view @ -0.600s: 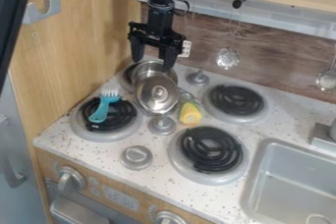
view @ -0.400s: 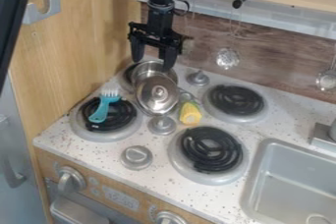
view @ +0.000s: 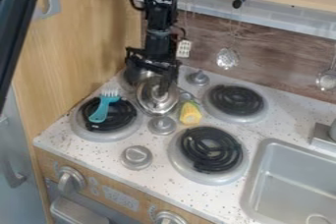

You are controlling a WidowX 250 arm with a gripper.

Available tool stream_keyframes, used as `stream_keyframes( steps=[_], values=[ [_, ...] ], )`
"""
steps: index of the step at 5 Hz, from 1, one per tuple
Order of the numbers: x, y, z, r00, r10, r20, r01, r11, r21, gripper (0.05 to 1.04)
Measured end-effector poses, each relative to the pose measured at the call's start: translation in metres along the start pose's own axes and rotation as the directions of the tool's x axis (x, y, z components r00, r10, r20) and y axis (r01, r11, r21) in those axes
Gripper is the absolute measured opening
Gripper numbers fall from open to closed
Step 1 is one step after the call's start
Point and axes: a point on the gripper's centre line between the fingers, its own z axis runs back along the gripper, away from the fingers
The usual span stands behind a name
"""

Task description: Put the blue brush to the right bottom burner

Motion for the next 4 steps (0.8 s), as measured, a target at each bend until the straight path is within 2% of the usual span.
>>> stream_keyframes(
  steps=[1, 2, 3, 4],
  values=[
    [-0.004, 0.019, -0.006, 0.998, 0.065, -0.004, -0.065, 0.998, -0.003, 0.999],
    [-0.007, 0.045, -0.007, 0.991, 0.134, 0.001, -0.134, 0.991, 0.018, 0.999],
    [-0.002, 0.060, -0.009, 0.984, 0.174, 0.046, -0.175, 0.984, 0.026, 0.999],
    [-0.005, 0.081, -0.028, 0.972, 0.229, 0.055, -0.228, 0.974, -0.017, 0.999]
  ],
)
